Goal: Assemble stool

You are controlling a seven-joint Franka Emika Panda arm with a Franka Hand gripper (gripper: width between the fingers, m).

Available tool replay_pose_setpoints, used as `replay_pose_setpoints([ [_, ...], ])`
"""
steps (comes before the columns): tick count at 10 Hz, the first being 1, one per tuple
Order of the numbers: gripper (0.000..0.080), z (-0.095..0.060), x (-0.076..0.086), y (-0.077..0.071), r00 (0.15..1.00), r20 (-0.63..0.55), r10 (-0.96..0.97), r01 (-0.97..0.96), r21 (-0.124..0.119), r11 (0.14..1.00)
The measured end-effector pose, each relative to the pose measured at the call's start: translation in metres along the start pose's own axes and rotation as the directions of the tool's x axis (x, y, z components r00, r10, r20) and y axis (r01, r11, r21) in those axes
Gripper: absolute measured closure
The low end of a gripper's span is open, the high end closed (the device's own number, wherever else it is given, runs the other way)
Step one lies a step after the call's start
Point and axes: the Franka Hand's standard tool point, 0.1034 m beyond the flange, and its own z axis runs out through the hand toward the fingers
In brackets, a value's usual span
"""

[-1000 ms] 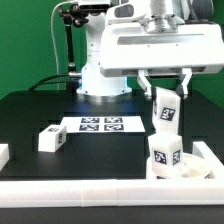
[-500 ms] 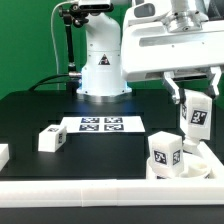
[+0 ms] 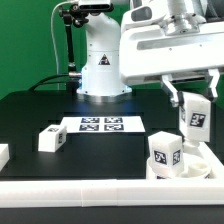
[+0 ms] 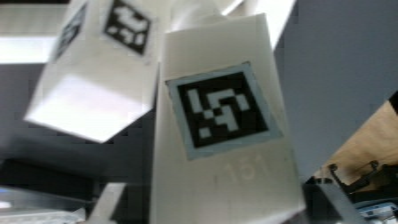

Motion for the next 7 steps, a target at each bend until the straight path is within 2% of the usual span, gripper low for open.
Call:
replay_pose_setpoints([
  [2,0.0472,0.0054,0.0023,-0.0036,0.999,0.028,0.033,-0.034,0.031,0.999],
  [3,0.0472,0.0073,0.0037,-0.0028,0.999,0.028,0.045,-0.046,0.037,0.998],
  [7,0.0472,0.008,0.0011,-0.003,0.999,0.031,0.042,-0.043,0.037,0.998],
])
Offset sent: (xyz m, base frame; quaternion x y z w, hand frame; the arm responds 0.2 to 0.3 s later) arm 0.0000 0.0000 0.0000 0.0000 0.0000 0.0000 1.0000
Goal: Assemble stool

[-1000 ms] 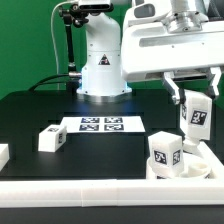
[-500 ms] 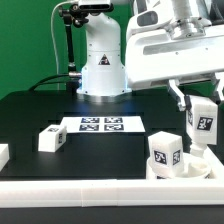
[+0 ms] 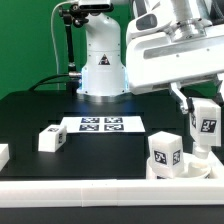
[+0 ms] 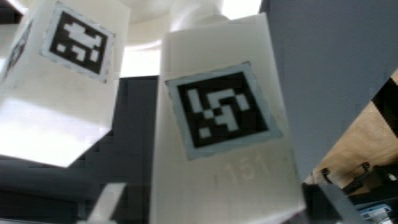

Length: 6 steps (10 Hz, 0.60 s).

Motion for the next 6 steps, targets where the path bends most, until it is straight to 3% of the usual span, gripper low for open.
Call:
replay_pose_setpoints([
  [3,0.0472,0.008,-0.015,0.004,1.0,0.011,0.004,-0.004,-0.005,1.0],
  [6,0.0472,0.011,-0.016,0.006,1.0,0.005,0.004,-0.004,-0.006,1.0],
])
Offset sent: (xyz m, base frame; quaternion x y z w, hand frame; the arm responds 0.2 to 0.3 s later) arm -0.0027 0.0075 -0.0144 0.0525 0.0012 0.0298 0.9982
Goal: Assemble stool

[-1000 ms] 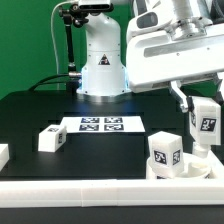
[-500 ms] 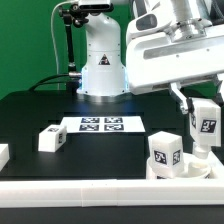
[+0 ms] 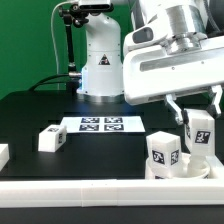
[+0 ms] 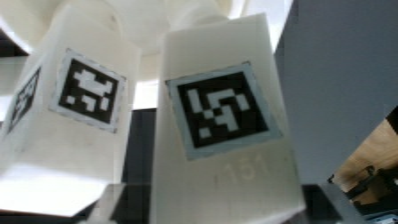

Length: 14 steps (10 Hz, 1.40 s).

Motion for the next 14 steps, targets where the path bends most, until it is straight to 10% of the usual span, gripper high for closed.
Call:
replay_pose_setpoints([
  [12,0.0472,0.011,-0.013,-0.001,1.0,-0.007,0.0,-0.001,-0.001,1.0],
  [14,0.0233,0.01,-0.013,-0.002,1.0,0.002,0.0,0.0,-0.001,1.0],
])
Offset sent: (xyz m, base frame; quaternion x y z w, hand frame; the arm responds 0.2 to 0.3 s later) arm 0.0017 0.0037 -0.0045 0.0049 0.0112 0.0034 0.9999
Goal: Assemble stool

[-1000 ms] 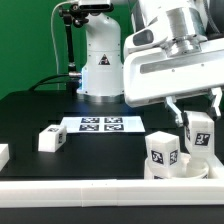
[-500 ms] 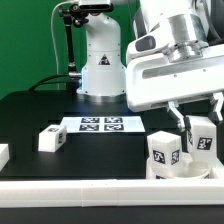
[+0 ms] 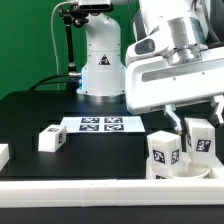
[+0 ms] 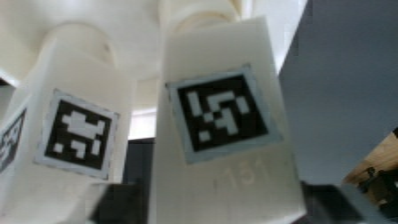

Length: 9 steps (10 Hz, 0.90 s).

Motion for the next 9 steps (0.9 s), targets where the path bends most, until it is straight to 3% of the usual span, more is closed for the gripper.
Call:
replay_pose_setpoints([
  [1,0.0233,-0.006,0.006,-0.002,1.0,-0.002,-0.004,0.004,0.001,1.0],
  [2,0.0167,-0.013,0.012,-0.002,1.0,-0.011,-0.009,0.009,0.001,1.0],
  [5,0.0155,-0.031,0.03,-0.003,1.0,0.002,-0.02,0.02,0.004,1.0],
  [9,0.0151,-0.03,0.031,-0.002,1.0,0.001,-0.021,0.021,0.003,1.0],
])
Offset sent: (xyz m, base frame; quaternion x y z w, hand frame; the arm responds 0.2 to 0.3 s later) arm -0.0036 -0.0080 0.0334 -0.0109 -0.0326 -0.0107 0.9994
